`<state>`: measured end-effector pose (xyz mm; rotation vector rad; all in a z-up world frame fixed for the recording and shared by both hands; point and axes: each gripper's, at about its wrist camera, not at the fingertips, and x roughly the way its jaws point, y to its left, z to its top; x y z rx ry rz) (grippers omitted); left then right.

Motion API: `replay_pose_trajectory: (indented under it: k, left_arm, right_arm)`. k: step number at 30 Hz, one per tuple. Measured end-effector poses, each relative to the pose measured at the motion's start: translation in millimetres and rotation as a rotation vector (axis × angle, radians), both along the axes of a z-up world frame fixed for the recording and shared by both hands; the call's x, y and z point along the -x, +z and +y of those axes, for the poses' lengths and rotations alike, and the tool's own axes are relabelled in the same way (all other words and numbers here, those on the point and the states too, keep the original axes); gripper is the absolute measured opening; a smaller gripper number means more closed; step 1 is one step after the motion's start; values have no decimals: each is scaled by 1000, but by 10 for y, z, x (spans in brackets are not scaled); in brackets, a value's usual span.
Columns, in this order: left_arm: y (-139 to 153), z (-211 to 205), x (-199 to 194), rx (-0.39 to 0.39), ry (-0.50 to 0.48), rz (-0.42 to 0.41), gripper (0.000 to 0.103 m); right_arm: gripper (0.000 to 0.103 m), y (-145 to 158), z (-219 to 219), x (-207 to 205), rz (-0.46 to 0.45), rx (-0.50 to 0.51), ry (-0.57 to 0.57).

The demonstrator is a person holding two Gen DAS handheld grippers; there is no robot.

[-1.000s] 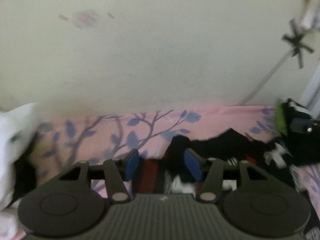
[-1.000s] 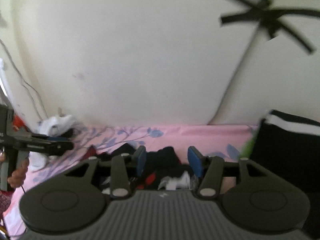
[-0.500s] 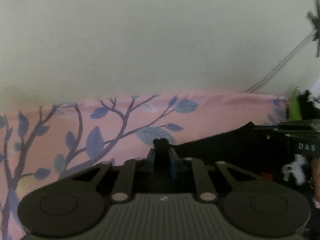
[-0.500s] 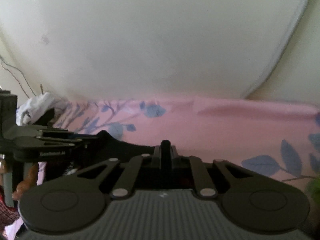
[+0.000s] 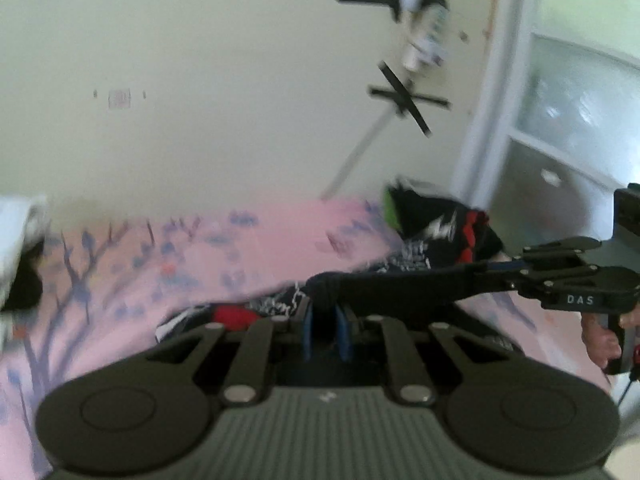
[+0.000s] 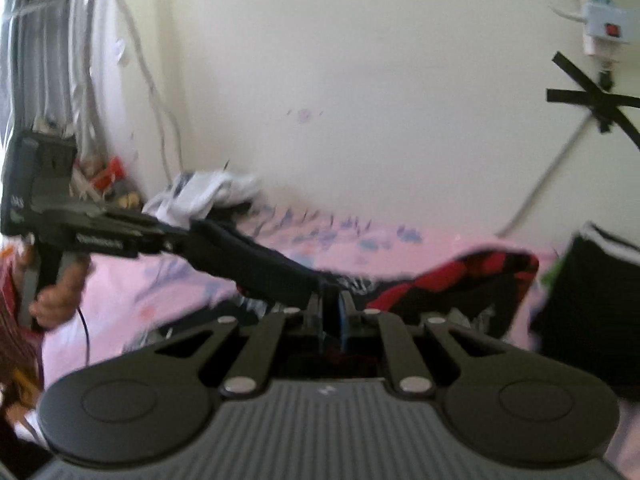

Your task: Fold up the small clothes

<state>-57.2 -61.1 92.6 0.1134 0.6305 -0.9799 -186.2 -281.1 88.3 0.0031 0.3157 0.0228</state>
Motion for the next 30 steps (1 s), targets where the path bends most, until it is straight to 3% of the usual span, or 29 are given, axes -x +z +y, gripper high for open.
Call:
replay_pose_trajectory:
  k: [6, 9, 11, 12, 13, 16, 18, 21, 23, 26, 27, 29, 30]
  left_arm:
    - [-603, 178, 346, -63, 57, 112, 12]
    - [-668, 234, 394, -89, 60, 122, 18]
    - [-553, 342, 436, -71, 27, 101, 27]
    - [-468, 425, 443, -48, 25, 78, 35]
    - [-382, 509, 427, -27, 46, 52, 47]
    - [-167, 694, 163, 24, 168, 23, 53]
    - [-110, 721, -94, 69, 230, 70, 48]
    - [-128, 542, -422, 149, 190, 174, 25]
    - [-214, 319, -511, 146, 159, 185, 15]
    - [-451, 7, -559, 73, 141, 183, 15]
    - [-579, -76, -576, 24, 166, 170, 15]
    - [-827, -217, -671, -71, 215, 144, 14]
    - [-924, -235, -697, -63, 227, 134, 8]
  right_arm:
    - [3, -784, 402, 401, 64, -61, -23]
    - [5, -1075, 455, 425, 38, -60, -81]
    - [11, -1114, 456, 493, 9, -89, -80]
    - [30, -1067, 448, 528, 19, -105, -68]
    - [37, -1000, 435, 576, 13, -110, -47]
    - [40, -771, 462, 833, -112, -33, -80]
    - [41, -572, 375, 892, -185, -27, -149]
    - [41, -369, 267, 711, -244, -69, -191]
    - [36, -358, 221, 474, -226, -82, -169]
    - [14, -567, 39, 25, -60, -49, -214]
    - [13, -705, -54, -161, -1, 3, -252]
    - [13, -808, -218, -291, -38, 35, -266]
    - [13, -777, -295, -323, -47, 0, -275]
